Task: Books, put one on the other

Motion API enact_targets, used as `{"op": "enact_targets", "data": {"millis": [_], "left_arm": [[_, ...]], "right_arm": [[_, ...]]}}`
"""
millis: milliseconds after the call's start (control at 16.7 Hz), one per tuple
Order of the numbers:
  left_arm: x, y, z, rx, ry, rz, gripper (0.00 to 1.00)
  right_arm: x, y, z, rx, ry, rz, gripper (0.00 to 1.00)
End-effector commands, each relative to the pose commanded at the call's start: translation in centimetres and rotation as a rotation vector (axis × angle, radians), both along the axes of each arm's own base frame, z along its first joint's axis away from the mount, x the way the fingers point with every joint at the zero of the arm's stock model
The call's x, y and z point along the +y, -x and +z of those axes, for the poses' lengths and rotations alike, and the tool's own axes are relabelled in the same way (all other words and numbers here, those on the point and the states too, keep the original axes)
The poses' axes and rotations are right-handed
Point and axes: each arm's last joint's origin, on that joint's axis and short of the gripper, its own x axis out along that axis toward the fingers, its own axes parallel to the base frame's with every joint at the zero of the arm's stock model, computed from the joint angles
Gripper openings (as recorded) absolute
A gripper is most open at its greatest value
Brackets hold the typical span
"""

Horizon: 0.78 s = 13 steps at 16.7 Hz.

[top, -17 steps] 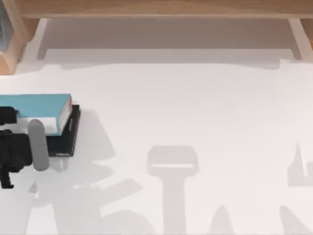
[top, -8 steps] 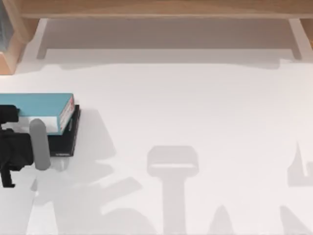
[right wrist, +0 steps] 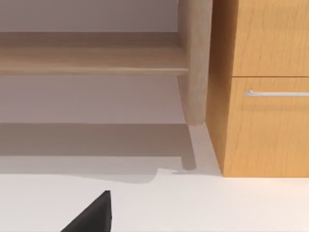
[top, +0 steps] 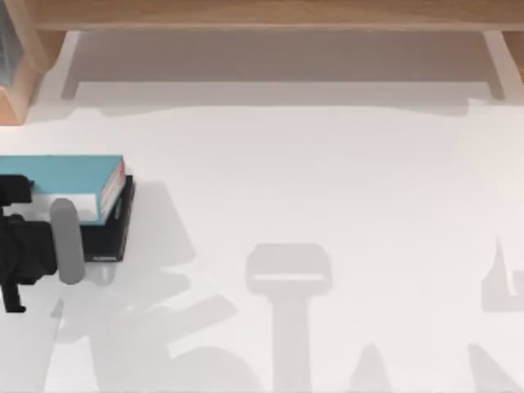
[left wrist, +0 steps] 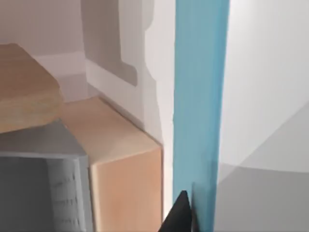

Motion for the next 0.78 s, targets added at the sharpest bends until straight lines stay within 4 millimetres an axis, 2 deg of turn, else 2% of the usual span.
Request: {"op": "enact_targets", "data": {"millis": [540, 780], "left_arm": [[0.0, 0.0, 0.0, 0.0, 0.0, 0.0, 0.98], [0.0, 0.0, 0.0, 0.0, 0.0, 0.0, 1.0]], "right_arm": [[0.0, 0.0, 0.0, 0.0, 0.0, 0.0, 1.0], [0.0, 0.0, 0.0, 0.0, 0.0, 0.0, 1.0]]}}
